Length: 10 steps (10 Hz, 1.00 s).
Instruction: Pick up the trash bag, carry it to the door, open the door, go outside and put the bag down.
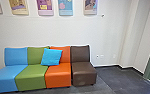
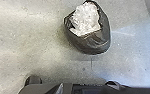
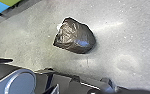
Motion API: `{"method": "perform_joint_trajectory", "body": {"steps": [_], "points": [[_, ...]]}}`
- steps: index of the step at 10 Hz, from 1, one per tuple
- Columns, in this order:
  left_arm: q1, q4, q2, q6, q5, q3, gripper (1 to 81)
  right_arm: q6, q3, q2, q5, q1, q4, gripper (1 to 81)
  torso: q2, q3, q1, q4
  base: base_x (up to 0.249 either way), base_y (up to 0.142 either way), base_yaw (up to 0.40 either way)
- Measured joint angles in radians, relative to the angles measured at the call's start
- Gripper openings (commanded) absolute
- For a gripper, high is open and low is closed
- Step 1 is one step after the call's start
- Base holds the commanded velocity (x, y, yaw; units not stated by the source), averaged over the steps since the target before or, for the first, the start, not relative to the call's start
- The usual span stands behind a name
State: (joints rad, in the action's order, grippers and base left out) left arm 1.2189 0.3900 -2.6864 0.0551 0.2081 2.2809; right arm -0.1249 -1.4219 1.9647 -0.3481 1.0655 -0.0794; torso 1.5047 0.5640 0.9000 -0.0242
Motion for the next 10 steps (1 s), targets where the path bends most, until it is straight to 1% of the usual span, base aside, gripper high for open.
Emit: {"method": "perform_joint_trajectory", "body": {"steps": [1, 3, 5, 10], "points": [[-0.002, 0.000, 0.000, 0.000, 0.000, 0.000, 81.1, 0.000, 0.011, -0.011, -0.014, -0.002, -0.007, 81.1, 0.034, 0.032, 0.021, 0.000, 0.000, 0.000, 0.000], [-0.019, 0.000, -0.001, 0.000, 0.002, 0.000, 81.1, 0.000, 0.016, -0.011, -0.016, -0.002, -0.012, 81.1, 0.105, 0.099, 0.066, 0.000, 0.000, 0.000, 0.000], [-0.053, 0.011, 0.000, 0.000, 0.015, 0.000, 81.1, 0.000, 0.016, -0.011, -0.016, -0.002, -0.013, 81.1, 0.177, 0.168, 0.113, 0.000, 0.000, 0.000, 0.000], [-0.165, 0.080, 0.000, 0.000, 0.076, 0.000, 81.1, 0.000, 0.019, -0.013, -0.011, -0.010, -0.013, 81.1, 0.352, 0.334, 0.224, 0.000, 0.000, 0.000, 0.000]]}}
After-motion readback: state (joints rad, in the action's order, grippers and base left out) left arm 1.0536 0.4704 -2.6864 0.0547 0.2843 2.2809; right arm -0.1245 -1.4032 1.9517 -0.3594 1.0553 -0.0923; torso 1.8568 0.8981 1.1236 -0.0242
